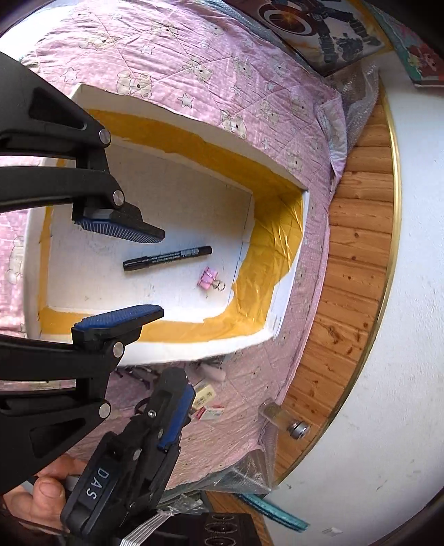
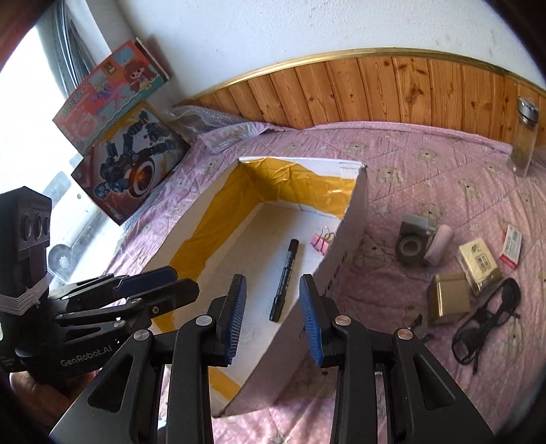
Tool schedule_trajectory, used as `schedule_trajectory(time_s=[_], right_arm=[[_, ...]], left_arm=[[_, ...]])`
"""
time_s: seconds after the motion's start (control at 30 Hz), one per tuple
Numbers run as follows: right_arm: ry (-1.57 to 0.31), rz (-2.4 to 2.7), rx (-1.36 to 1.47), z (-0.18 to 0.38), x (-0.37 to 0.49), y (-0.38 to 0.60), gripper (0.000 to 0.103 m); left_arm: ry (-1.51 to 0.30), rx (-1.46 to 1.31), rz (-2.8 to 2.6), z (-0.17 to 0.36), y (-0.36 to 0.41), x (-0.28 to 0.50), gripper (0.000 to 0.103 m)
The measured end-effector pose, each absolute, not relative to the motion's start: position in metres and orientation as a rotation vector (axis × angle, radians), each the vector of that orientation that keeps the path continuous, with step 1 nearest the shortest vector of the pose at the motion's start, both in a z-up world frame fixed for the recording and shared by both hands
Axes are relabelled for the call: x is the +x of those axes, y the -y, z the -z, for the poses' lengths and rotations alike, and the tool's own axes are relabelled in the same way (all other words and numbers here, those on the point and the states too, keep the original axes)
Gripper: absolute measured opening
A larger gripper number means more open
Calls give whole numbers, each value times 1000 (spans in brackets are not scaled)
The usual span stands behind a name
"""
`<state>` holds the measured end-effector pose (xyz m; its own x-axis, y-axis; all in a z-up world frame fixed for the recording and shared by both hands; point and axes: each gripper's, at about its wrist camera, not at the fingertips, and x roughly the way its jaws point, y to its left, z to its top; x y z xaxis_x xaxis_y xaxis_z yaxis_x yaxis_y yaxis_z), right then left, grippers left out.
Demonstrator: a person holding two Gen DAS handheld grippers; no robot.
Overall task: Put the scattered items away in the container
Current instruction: 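Move the left tool to the purple action figure while the right tool approaches the black glasses, then grasp the purple action figure with the left tool while the right tool grasps the black glasses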
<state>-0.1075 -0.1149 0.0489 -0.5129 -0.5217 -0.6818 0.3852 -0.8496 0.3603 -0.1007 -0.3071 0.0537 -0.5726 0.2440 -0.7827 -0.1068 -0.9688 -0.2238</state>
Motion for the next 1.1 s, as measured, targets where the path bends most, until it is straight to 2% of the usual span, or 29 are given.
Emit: schedule_trajectory(time_s=[0.27, 0.43, 0.9, 0.97, 1.1], right_arm=[[263, 2424, 1166, -34, -70, 62, 35], [330, 2481, 1267, -6, -58, 18, 35], [433, 2527, 1421, 47, -80, -38, 35], [496, 2544, 1429, 51, -88, -54, 36], [666, 2555, 1435, 57, -108, -84, 43]], left_arm=[[64, -1178, -2542, -75, 241, -54, 39], [37, -1170, -2449, -67, 206, -42, 39], [6, -1378, -2317, 13, 140, -68, 39], [1, -1405, -2319, 26, 135, -77, 40], [-20, -1470, -2344, 51, 129, -96, 46]])
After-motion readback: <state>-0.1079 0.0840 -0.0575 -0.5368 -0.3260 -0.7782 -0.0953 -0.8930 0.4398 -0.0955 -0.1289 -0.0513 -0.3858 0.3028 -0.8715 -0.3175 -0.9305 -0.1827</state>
